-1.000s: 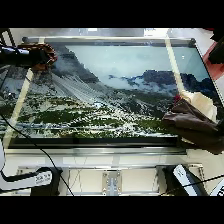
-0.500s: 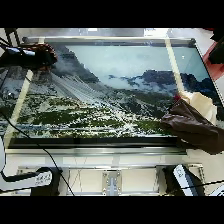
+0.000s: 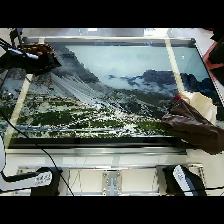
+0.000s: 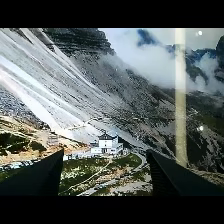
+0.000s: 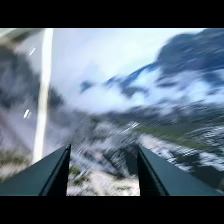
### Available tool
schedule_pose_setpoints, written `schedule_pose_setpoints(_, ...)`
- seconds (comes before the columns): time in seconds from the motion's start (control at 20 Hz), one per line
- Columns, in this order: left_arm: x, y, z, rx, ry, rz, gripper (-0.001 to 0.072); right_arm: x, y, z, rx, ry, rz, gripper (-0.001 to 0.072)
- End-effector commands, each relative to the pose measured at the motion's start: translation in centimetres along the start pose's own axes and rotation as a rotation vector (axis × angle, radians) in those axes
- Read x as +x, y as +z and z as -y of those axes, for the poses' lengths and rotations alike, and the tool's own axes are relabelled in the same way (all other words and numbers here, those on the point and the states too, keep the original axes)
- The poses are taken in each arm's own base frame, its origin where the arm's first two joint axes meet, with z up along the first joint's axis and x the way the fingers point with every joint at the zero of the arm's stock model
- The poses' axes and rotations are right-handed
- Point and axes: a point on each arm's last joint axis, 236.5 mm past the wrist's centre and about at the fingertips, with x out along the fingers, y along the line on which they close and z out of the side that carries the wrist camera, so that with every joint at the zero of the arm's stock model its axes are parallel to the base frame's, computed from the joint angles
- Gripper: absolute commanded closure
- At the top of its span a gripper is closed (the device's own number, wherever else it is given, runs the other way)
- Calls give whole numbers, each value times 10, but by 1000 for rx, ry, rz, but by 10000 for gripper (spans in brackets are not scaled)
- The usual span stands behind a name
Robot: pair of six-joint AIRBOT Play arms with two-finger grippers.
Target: Fold the shirts.
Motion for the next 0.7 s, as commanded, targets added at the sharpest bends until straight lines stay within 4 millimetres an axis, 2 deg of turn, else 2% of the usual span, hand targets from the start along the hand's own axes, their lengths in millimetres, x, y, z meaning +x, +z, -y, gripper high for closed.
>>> schedule_pose_setpoints(0.0, 0, -4, 2, -24, -10, -19, 113, 50, -68, -42, -118, 142, -213, 224)
schedule_pose_setpoints(0.15, 0, -4, 2, -23, -10, -18, 113, 83, -141, -55, -201, 178, -429, 224)
schedule_pose_setpoints(0.2, 0, -4, 2, -23, -10, -18, 113, 90, -161, -54, -240, 171, -483, 224)
schedule_pose_setpoints(0.3, 0, -4, 2, -24, -10, -18, 113, 97, -189, -53, -300, 151, -552, 224)
schedule_pose_setpoints(0.45, 0, -4, 2, -23, -10, -18, 113, 96, -206, -52, -303, 103, -608, 231)
schedule_pose_setpoints(0.65, 0, -4, 2, -24, -10, -18, 112, 95, -209, -56, -305, 114, -613, 231)
